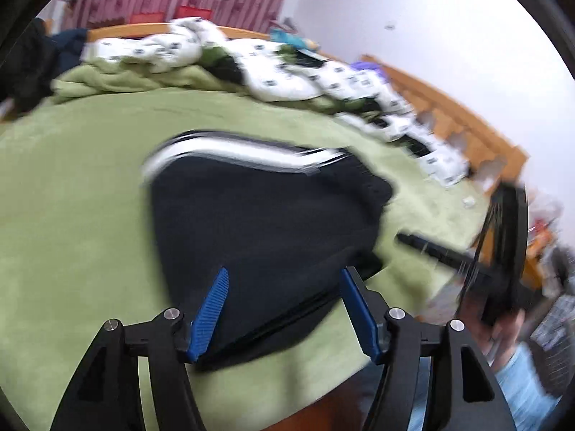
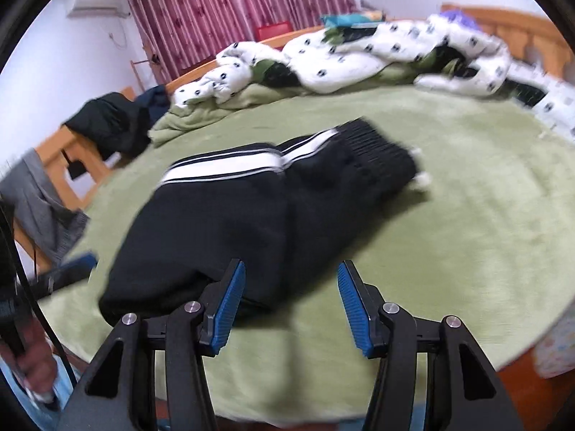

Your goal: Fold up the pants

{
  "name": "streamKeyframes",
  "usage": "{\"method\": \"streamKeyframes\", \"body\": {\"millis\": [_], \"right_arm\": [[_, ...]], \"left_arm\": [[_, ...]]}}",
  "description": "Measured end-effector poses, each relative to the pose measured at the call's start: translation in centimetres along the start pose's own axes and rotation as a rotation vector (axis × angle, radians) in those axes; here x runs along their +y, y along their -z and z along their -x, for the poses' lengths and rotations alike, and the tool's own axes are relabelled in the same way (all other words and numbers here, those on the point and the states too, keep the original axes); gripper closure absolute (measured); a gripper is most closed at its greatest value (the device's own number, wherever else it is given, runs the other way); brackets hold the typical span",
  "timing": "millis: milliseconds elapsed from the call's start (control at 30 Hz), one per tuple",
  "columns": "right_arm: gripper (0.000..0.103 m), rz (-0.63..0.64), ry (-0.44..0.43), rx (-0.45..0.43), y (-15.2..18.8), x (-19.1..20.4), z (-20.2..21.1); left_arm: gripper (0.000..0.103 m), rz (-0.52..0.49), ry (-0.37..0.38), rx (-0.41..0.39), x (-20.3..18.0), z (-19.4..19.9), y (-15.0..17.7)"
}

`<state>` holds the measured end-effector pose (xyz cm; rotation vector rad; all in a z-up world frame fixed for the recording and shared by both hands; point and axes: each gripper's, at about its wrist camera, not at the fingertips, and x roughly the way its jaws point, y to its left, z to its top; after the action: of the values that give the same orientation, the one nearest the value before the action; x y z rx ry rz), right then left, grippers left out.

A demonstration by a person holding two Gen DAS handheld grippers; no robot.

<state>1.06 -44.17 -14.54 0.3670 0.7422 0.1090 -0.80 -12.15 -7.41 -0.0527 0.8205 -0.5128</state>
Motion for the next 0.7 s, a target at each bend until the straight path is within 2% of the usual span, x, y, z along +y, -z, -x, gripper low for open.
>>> {"method": "streamKeyframes", "body": {"millis": [67, 133, 167, 200, 267, 300, 400, 467, 500, 600, 633, 667, 700], "right_arm": [[0.050, -0.020, 0.019, 0.041, 0.0, 0.4, -2.2], [0.051, -0.044, 0.029, 0.068, 0.3, 0.4, -3.7], [0.057, -0.077, 0.009, 0.075, 0.5, 0.3, -4.4], [0.069, -0.102, -0.016, 0.081, 0.7, 0.3, -4.6], [0.083, -0.109, -0.010, 0.065, 0.8, 0.7, -4.3], [0.086, -0.095, -0.011, 0.047, 0.7, 1.0, -3.9], [0.085, -0.093, -0.039, 0.052, 0.5, 1.3, -3.6], [0.079, -0.090, -0.034, 0.079, 0.6, 1.1, -4.2], [0.076, -0.093, -0.034, 0.100, 0.8, 0.9, -4.7], [0.074, -0.130, -0.062, 0.117, 1.2, 0.0, -5.5], [0.075, -0.135, -0.067, 0.117, 1.3, -0.2, -5.5], [0.084, -0.137, -0.075, 0.107, 1.1, -0.3, -5.3], [0.088, -0.144, -0.097, 0.091, 0.9, -0.4, -4.8]], "left_arm": [[0.041, -0.011, -0.079, 0.026, 1.9, 0.4, 1.9], [0.041, -0.006, -0.118, 0.054, 3.2, 0.0, 3.2], [0.041, 0.003, -0.123, 0.069, 3.9, -0.3, 4.0], [0.041, 0.009, -0.119, 0.079, 4.6, -0.4, 4.5], [0.041, 0.011, -0.115, 0.088, 4.9, -1.1, 5.1], [0.041, 0.011, -0.112, 0.087, 4.8, -1.6, 5.1], [0.041, 0.026, -0.089, 0.100, 4.7, -3.5, 4.6], [0.041, 0.039, -0.082, 0.108, 4.3, -4.5, 4.5], [0.041, 0.037, -0.088, 0.109, 4.2, -4.9, 4.5], [0.041, 0.028, -0.107, 0.084, 3.9, -5.1, 4.7], [0.041, 0.027, -0.107, 0.078, 3.9, -5.1, 4.7], [0.041, 0.024, -0.108, 0.076, 3.8, -5.1, 4.7], [0.041, 0.020, -0.109, 0.075, 3.8, -5.1, 4.7]]}}
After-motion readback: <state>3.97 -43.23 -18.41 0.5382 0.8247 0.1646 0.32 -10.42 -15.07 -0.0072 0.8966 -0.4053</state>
